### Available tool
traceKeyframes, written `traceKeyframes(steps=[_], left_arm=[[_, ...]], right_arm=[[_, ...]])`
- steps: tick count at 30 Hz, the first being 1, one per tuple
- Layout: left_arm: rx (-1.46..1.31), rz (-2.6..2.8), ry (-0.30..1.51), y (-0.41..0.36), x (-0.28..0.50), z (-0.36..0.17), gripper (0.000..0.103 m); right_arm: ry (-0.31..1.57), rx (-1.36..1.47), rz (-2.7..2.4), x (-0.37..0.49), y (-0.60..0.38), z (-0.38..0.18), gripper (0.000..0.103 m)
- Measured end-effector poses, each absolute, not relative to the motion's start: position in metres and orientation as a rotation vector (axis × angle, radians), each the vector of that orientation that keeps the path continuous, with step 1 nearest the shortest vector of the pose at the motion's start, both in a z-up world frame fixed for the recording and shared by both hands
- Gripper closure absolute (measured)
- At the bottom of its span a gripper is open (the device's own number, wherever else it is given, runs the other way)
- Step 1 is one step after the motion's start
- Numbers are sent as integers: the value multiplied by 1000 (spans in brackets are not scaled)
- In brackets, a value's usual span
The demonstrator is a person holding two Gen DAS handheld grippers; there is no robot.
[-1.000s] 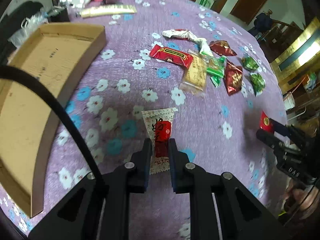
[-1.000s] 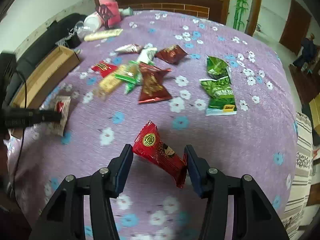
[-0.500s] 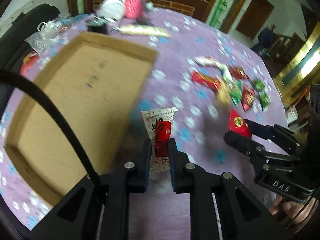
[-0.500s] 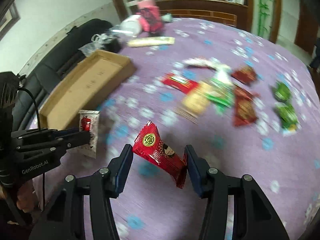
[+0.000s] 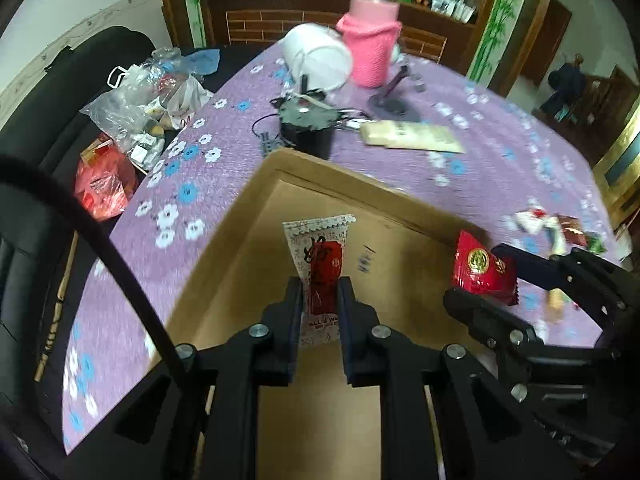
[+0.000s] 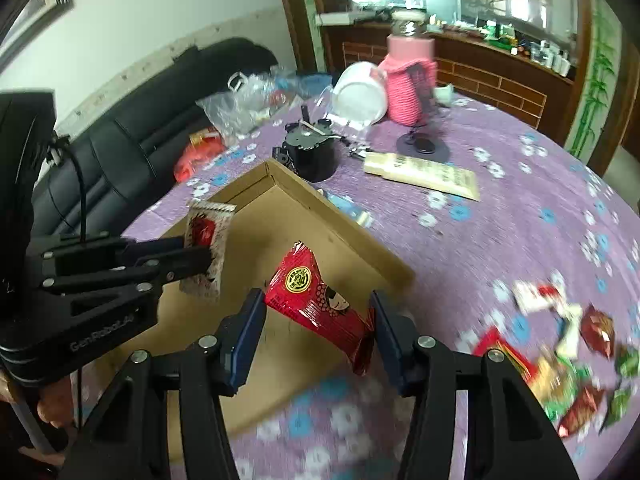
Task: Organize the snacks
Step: 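Drop the white packet into the tray with the left gripper while the right drops the red packet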
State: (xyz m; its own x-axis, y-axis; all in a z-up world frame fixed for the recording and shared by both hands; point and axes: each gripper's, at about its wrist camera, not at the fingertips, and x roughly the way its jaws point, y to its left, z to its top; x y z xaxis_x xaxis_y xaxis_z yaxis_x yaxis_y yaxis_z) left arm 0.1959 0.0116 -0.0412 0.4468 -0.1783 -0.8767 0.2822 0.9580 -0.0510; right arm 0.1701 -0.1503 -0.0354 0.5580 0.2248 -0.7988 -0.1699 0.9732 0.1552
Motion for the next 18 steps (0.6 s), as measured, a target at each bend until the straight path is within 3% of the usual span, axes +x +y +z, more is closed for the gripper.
traceKeyframes(steps=[11, 12, 13, 15, 18], left_arm=[[143, -219, 1101, 11, 224, -63, 79], [141, -220, 1094, 11, 223, -62, 78], [138, -223, 1091, 10, 222, -61, 73], [141, -217, 1086, 10, 221, -61, 58], [142, -222, 1033, 9, 212, -54, 54]], right_arm=[[1010, 5, 207, 202, -137, -59, 47], [1006, -2, 204, 201, -136, -58, 43], [1004, -3, 201, 202, -136, -57, 38], [998, -1, 202, 200, -137, -55, 36], [979, 8, 199, 194, -142, -50, 33]])
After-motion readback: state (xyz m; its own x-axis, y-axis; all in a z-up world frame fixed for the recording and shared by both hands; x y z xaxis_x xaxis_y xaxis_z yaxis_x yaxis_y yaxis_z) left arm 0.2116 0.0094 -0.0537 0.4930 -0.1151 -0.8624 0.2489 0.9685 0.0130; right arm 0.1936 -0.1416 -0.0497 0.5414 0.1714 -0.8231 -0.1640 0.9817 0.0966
